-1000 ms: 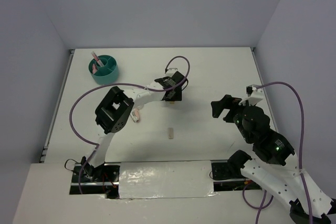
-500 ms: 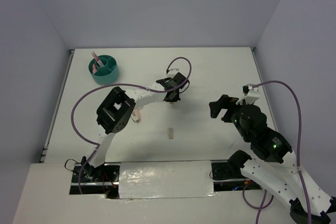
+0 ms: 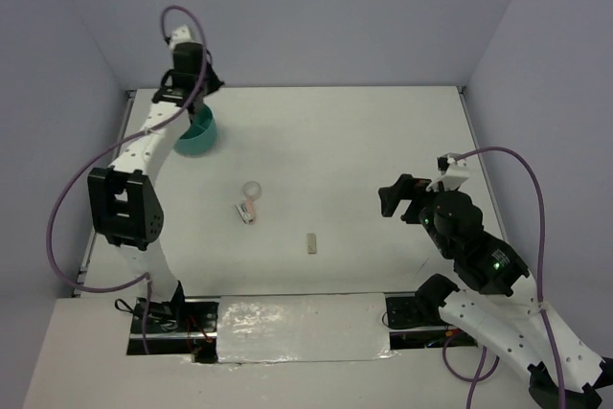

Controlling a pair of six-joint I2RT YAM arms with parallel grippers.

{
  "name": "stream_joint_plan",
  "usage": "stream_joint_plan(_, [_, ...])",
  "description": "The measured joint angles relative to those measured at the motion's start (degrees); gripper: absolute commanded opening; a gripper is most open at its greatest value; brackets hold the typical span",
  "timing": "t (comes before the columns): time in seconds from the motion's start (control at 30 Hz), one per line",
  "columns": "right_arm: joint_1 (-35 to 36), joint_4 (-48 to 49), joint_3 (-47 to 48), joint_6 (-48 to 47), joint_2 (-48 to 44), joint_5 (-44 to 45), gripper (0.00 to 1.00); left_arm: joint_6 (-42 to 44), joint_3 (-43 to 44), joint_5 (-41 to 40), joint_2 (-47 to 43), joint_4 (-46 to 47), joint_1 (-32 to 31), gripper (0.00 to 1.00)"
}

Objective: Sort the stationery into containers
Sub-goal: Place the stationery in the storage box.

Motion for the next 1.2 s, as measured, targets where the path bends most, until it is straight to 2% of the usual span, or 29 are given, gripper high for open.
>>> stream_joint_plan(0.13, [0.00, 0.57, -0.50, -0.39, 0.85, -0.87, 1.00, 3.15, 2.32, 3.80, -0.50, 7.02, 7.69, 0.03])
stream_joint_plan(0.33, [0.00, 2.60, -1.40, -1.64, 2.51, -1.55, 1.00, 5.51, 2.03, 15.04, 4.52, 15.21, 14.08, 0.08])
stream_joint_plan(0.47, [0.00, 2.99, -1.40, -2.40, 4.52, -2.14, 1.00, 6.69, -2.19, 19.65, 6.36, 19.71, 16.92, 0.08])
stream_joint_plan(0.77, [0.00, 3.48, -1.49, -3.04, 6.08, -2.84, 1.00, 8.70, -3.23, 26.34, 9.88, 25.86, 18.36, 0.14])
stream_joint_plan(0.97, [0.00, 3.85, -1.49, -3.15, 6.88, -3.23, 1.00, 9.60, -4.85, 26.58, 10.45, 28.02, 18.43, 0.15])
stream_joint_plan(1.13, [0.00, 3.87, -1.49, -3.28, 6.91, -3.54, 1.00, 9.90, -6.75, 26.58, 10.45, 28.39, 18.67, 0.24])
stream_joint_plan(1.2, [0.00, 3.87, -1.49, -3.28, 6.91, -3.69, 1.00, 10.29, -6.78, 26.51, 10.51, 28.39, 18.75, 0.23])
